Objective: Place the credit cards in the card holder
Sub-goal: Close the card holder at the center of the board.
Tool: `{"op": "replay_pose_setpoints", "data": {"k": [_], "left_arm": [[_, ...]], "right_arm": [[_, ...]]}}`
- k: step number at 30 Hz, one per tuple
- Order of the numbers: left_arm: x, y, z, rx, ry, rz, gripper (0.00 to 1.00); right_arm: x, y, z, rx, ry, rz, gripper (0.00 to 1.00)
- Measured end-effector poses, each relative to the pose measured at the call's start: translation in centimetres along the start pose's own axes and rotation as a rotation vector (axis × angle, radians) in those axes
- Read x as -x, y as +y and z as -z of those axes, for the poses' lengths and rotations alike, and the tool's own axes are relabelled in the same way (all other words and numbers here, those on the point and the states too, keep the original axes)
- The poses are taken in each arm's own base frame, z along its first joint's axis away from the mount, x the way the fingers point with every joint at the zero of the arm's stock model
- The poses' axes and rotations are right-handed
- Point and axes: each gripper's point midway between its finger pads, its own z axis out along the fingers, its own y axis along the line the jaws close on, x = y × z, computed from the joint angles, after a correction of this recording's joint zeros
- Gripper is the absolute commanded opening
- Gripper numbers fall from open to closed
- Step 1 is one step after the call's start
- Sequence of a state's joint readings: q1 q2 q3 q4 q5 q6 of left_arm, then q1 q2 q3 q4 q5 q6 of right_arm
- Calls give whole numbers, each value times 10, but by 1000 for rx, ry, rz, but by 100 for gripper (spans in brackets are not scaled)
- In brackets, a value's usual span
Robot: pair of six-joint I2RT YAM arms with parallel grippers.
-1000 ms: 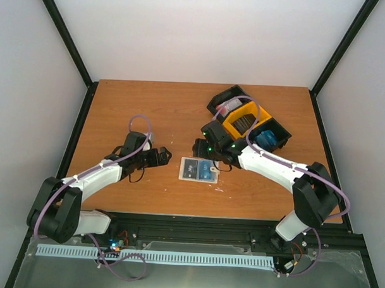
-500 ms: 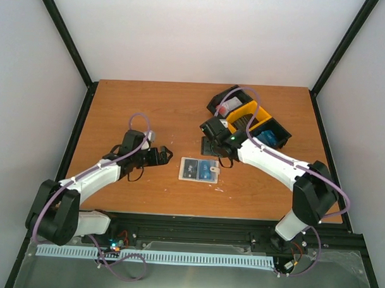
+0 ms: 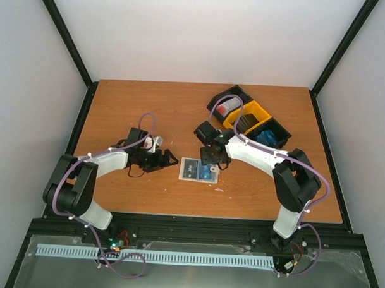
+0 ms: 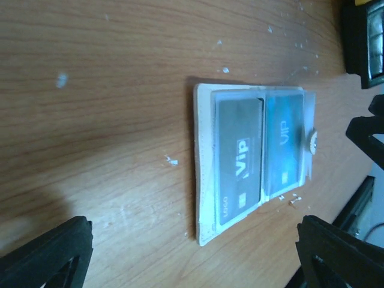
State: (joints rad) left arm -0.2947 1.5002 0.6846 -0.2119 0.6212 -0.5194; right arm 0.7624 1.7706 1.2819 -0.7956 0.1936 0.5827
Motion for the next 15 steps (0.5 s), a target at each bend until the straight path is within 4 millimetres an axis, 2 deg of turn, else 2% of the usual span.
{"op": "replay_pose_setpoints", "data": {"k": [6, 15], "left_arm": [[-5, -3, -12, -56, 76, 26, 90], [-8, -7, -19, -98, 124, 46, 89]], "right_arm": [[-9, 2, -7, 8, 47, 43, 67], [-21, 6, -19, 21, 107, 75, 67]]}}
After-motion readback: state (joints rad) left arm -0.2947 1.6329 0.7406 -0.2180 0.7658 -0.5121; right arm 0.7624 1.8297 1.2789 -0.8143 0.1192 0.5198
